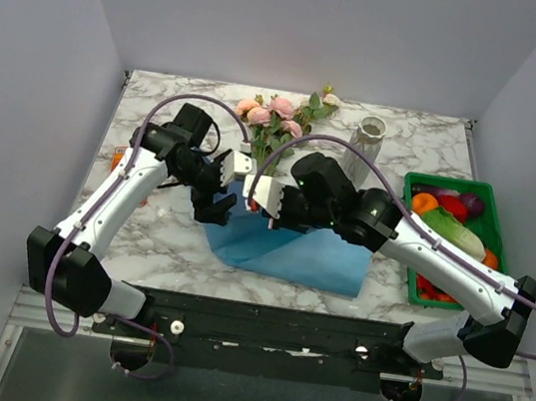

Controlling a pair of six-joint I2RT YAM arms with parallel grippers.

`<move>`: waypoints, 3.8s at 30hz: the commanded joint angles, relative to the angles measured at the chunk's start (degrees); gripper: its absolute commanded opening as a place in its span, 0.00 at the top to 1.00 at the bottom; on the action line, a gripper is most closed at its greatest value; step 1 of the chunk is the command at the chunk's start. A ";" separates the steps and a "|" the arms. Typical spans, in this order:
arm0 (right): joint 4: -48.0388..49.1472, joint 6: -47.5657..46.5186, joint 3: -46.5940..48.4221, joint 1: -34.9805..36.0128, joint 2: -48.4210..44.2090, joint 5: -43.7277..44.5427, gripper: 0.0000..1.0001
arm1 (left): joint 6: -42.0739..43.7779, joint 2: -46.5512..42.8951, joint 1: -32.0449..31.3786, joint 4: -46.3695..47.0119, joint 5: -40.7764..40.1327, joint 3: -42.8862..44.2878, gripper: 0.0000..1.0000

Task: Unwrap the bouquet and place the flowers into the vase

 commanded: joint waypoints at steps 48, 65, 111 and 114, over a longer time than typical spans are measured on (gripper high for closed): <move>11.90 51.95 16.64 5.19 2.55 5.72 0.00 | 2.09 2.24 17.05 -5.33 13.25 0.48 0.02; 6.04 60.13 13.68 -13.02 23.22 17.75 0.00 | 7.50 -0.03 18.46 -10.31 6.40 3.29 0.01; 15.60 70.16 17.66 -15.93 44.20 22.24 0.89 | -15.20 -6.45 21.71 13.63 -12.50 -5.85 0.01; 15.78 69.81 15.82 -15.93 40.17 23.99 0.90 | -15.37 -6.54 21.71 13.81 -12.42 -5.76 0.01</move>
